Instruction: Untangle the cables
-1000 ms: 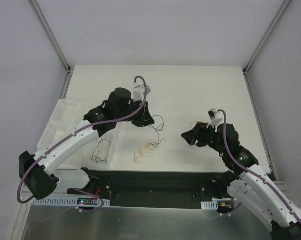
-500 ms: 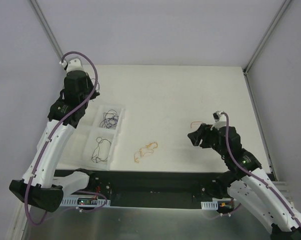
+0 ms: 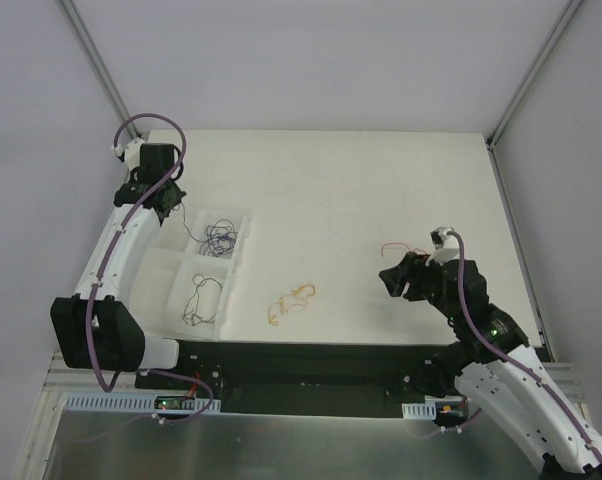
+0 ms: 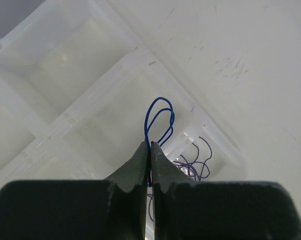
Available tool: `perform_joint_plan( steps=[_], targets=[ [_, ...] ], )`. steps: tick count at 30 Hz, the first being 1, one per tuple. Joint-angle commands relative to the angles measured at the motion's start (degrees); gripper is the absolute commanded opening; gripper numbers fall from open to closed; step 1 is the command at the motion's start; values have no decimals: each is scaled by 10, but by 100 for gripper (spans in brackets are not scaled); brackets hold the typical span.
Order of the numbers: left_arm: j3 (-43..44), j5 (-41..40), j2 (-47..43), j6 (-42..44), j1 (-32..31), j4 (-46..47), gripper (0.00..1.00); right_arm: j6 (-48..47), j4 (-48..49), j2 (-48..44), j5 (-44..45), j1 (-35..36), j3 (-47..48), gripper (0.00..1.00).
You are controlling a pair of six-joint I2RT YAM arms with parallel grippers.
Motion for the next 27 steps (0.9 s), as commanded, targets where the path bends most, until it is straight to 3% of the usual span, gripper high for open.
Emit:
perform_joint_plan(
  steps=[1, 7, 14, 20, 27],
  targets=[
    [-14, 7, 12, -27, 12, 5, 0, -13, -16, 0, 16, 0, 1, 63],
    [1, -4, -18, -1, 16, 8, 0, -2, 11, 32, 5, 1, -14, 63],
    [32, 118, -104, 28, 15, 47, 0, 0, 33, 76, -12, 1, -8, 63],
    [18, 78, -122, 49, 16, 65, 0, 11, 49, 88, -42, 1, -13, 63],
    [-25, 0, -63, 46, 19, 79, 0, 17, 35, 65, -43, 1, -19, 63]
  ],
)
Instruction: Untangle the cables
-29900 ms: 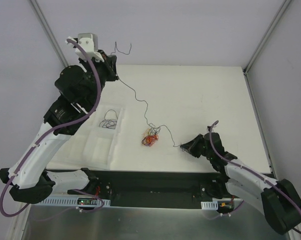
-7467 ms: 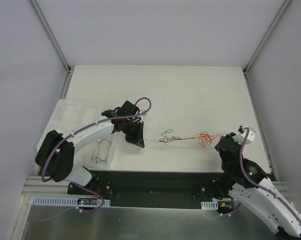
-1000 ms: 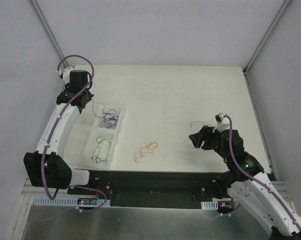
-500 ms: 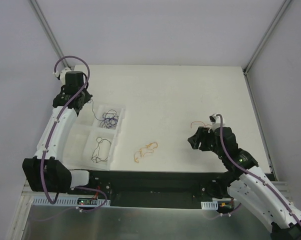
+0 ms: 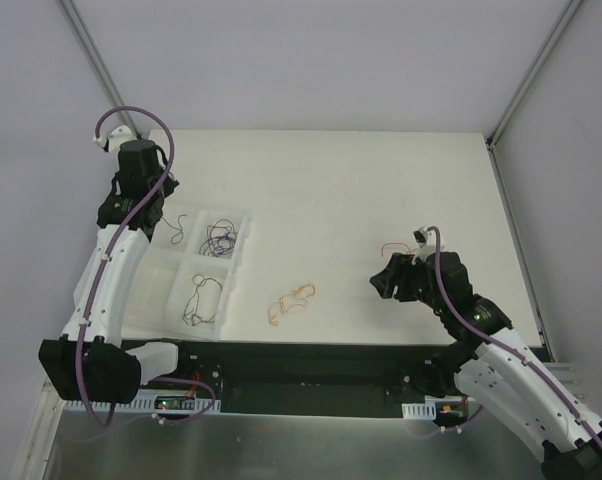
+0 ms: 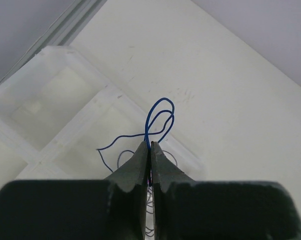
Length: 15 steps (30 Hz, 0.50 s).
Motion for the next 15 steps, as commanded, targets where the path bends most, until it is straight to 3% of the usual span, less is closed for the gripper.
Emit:
perform_joint_plan(
  steps=[1, 4, 13, 14, 15],
  targets=[
    [-34, -55, 53, 8, 12, 21, 0, 10, 2, -27, -6, 1, -2, 64],
    [-42, 18, 91, -32, 50, 11, 0, 9, -7, -50, 8, 0, -11, 64],
    [-49, 79, 145, -108, 85, -29, 0, 9, -17, -49, 13, 1, -7, 64],
    [-48, 84, 148, -109, 86, -33, 7, 10, -15, -45, 13, 0, -7, 64],
    [-45, 89, 150, -110, 87, -38, 20, 12, -13, -39, 10, 1, -6, 64]
  ],
)
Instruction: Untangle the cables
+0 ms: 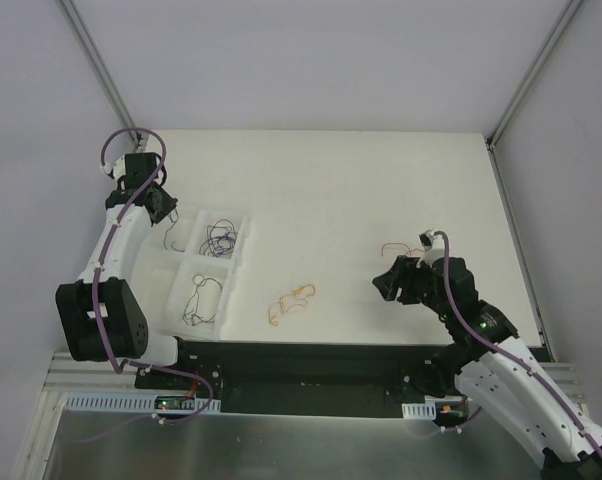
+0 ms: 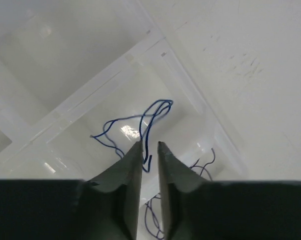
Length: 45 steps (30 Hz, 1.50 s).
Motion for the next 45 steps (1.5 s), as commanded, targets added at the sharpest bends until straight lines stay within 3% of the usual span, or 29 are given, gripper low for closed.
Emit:
perform_joint_plan(
  steps=[1, 2, 4, 9, 12, 14, 19, 24, 29, 32, 41, 45],
  targets=[
    [8, 45, 4, -39, 7, -22, 43, 9, 7, 14, 1, 1, 1, 64],
    [8, 47, 2, -48, 10, -27, 56, 10, 11, 18, -1, 0, 0, 64],
    [4, 49, -12, -61, 15, -28, 68, 9, 18, 21, 0, 1, -4, 64],
    [-11, 84, -54, -75, 16, -18, 78, 13, 44, 37, -6, 0, -15, 64],
    [-19, 219, -55, -41, 8, 40, 71, 18, 82, 67, -36, 0, -21, 64],
    [-19, 282, -49, -8, -38, 66, 67, 21, 117, 98, -67, 1, -24, 64],
    [-29, 315, -66, 74, -237, 67, 62, 54, 232, 187, -150, 18, -36, 64],
    [-98, 394, -56, 120, -325, 63, 64, 122, 368, 251, -181, 43, -78, 66],
    [-151, 333, -30, 101, -370, 27, 61, 155, 444, 322, -217, 62, -78, 66],
    [-172, 319, -15, 91, -393, 25, 53, 176, 480, 353, -207, 85, -82, 66],
    [-162, 293, 52, 94, -457, 28, 43, 203, 524, 414, -176, 131, -80, 65],
    [-159, 280, 69, 94, -464, 28, 30, 217, 547, 443, -172, 149, -74, 64]
  ],
)
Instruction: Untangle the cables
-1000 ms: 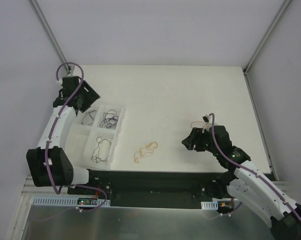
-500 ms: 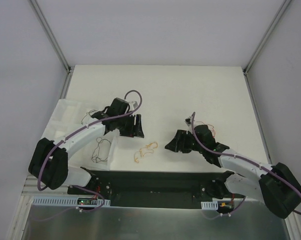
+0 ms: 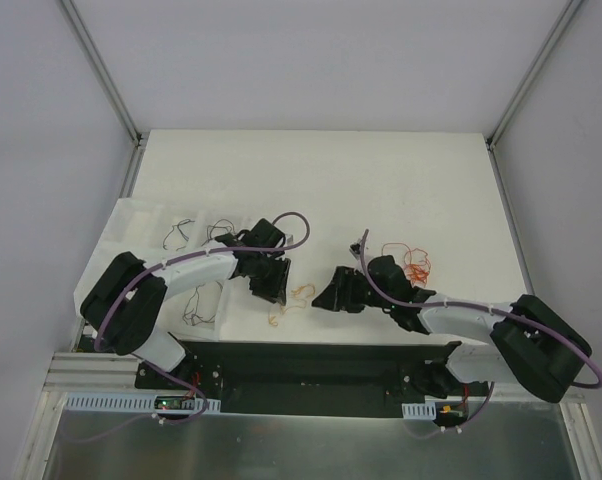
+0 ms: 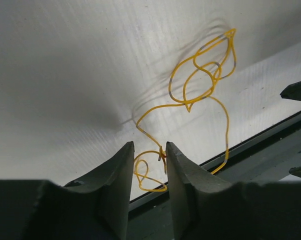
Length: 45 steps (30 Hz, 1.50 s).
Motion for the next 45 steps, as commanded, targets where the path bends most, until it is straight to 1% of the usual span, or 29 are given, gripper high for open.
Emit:
perform_joint_plan(
  steps=[1, 4, 6, 11, 13, 16, 20, 23, 27, 28, 29, 31, 33, 37, 41, 45],
  targets=[
    [12, -27, 13, 7, -6, -2, 27, 25, 61, 28, 13, 20, 11, 64],
    [12, -31, 10, 6, -6, -2, 20, 48, 91, 59, 16, 29, 13, 63],
    [10, -32, 5, 4, -6, -2, 20, 76, 129, 87, 12, 30, 10, 63],
    [4, -32, -9, 0, -6, -2, 29, 152, 253, 189, -15, 31, 11, 63],
    [4, -31, -15, -1, -6, -2, 35, 181, 299, 223, -18, 31, 12, 63],
    [2, -35, -26, -2, -6, -2, 35, 209, 341, 263, -13, 33, 13, 62],
    [-1, -42, -38, -1, -6, -2, 32, 237, 353, 290, -3, 35, 16, 59],
    [1, -38, -37, 0, -6, -2, 27, 245, 356, 300, 7, 38, 17, 52],
    [0, -32, -27, -1, -6, -2, 21, 248, 356, 304, 13, 38, 19, 34],
    [-1, -31, -25, -1, -6, -2, 20, 248, 358, 306, 12, 38, 20, 29],
    [-1, -29, -25, -2, -6, -2, 19, 249, 361, 307, 11, 39, 21, 22],
    [-3, -28, -31, -1, -6, -2, 19, 249, 370, 312, 12, 39, 20, 12],
    [-4, -30, -41, 2, -6, -2, 23, 245, 376, 312, 16, 38, 16, 1],
    [-5, -32, -58, 11, -6, -2, 32, 214, 384, 292, 13, 33, 1, 1],
    [-1, 17, -53, 33, -7, 9, 39, 163, 382, 264, -11, 21, -14, 1],
    [6, 29, -58, 44, -18, 25, 44, 128, 375, 238, -35, 20, -22, 1]
  ],
)
